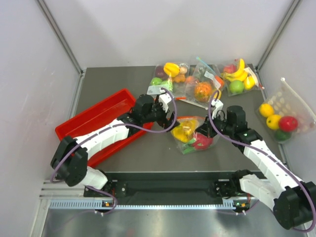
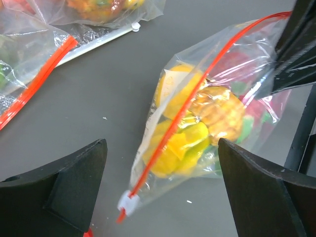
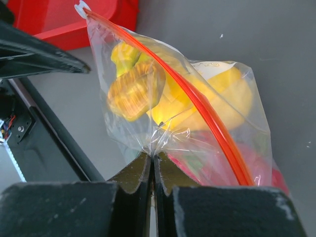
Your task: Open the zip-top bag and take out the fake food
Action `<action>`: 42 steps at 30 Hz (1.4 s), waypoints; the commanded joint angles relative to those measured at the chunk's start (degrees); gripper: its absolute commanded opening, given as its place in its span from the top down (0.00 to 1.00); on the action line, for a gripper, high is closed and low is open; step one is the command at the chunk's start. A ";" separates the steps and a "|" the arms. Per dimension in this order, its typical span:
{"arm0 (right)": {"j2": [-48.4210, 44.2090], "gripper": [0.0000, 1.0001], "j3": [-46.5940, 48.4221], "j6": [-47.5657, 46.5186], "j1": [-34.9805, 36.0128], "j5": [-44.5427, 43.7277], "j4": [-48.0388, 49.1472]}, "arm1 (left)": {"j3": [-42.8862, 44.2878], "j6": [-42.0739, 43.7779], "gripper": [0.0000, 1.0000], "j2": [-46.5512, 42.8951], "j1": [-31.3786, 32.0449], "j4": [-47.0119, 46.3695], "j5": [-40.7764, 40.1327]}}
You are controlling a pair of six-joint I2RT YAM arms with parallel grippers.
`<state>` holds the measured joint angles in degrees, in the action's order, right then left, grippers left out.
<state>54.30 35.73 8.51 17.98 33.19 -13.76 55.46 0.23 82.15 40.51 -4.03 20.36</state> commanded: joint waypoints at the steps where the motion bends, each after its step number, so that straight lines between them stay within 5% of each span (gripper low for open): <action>1: -2.80 1.00 2.07 -1.22 1.18 3.64 1.37 | 3.33 2.23 0.06 1.43 0.09 -4.41 2.40; 3: -2.80 1.00 2.15 -1.22 1.09 3.81 1.45 | 3.34 1.71 0.19 2.31 0.09 -4.23 4.42; 4: -2.71 1.00 2.16 -1.04 1.18 3.73 1.45 | 3.25 1.36 0.35 2.84 0.09 -4.32 4.77; 8: -2.80 1.00 2.24 -1.04 1.10 3.99 1.37 | 2.55 1.09 0.70 3.72 0.09 -3.27 5.92; 13: -3.33 1.00 2.51 -1.04 1.18 3.02 0.75 | 1.58 1.18 0.99 3.90 0.09 -2.12 8.20; 16: -3.94 0.82 3.82 -1.31 1.09 -0.05 -1.79 | 0.26 0.74 1.00 2.06 0.09 -2.21 7.16; 17: -4.29 0.57 4.43 -1.65 1.09 -1.10 -4.23 | -0.52 0.65 1.00 1.35 0.09 -2.38 6.89; 20: -6.48 0.28 7.51 -2.10 1.18 -6.01 -8.29 | -2.11 0.47 1.00 -1.81 0.09 -3.26 6.36; 29: -12.12 0.18 17.79 -6.84 1.18 -12.98 -16.83 | -3.34 0.65 1.00 -8.14 0.09 -4.49 9.87; 42: 2.73 0.19 25.18 -17.91 2.84 2.75 -10.59 | 3.86 5.48 1.00 -9.46 0.09 2.35 22.70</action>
<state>54.48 58.39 -5.23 18.79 31.40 -26.20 54.96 3.05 74.76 40.56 -1.08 37.80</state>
